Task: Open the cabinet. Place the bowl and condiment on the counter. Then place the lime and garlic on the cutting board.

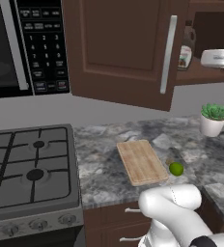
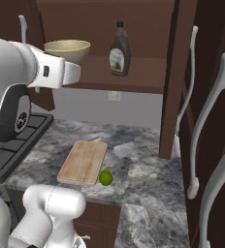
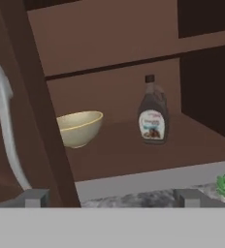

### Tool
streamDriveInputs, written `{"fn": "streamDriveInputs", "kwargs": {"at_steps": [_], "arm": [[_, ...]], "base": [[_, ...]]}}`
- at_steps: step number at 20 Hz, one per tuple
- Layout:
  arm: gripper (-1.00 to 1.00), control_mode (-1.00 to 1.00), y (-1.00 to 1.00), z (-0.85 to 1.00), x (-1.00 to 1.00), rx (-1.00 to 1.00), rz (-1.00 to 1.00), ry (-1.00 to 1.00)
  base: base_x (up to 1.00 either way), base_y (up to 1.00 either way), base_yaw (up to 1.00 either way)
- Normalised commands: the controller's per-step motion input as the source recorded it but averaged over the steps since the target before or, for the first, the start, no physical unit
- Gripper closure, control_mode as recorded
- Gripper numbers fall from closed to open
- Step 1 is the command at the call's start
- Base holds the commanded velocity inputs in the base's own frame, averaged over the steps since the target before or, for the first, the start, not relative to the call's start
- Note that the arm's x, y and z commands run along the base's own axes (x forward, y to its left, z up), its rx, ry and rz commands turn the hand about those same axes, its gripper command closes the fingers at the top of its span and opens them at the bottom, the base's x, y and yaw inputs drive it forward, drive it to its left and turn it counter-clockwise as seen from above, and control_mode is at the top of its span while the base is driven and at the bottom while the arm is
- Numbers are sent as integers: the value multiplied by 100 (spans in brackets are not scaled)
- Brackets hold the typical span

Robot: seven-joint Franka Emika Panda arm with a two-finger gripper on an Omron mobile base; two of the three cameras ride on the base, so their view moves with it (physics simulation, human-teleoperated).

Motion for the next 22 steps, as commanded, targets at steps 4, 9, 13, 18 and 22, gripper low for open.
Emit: {"fn": "streamDriveInputs", "kwargs": {"at_steps": [4,9,13,18,22], "arm": [[-100,-100,-37,0,4,3,8,-4],[-100,-100,-30,-5,12,1,6,-2],[-100,-100,-15,-15,17,-3,3,-6],[-100,-100,6,-20,15,-11,1,-12],[-100,-100,15,-16,20,-12,0,-12]], "base": [[0,0,0],[0,0,0],[0,0,0],[0,0,0],[0,0,0]]}}
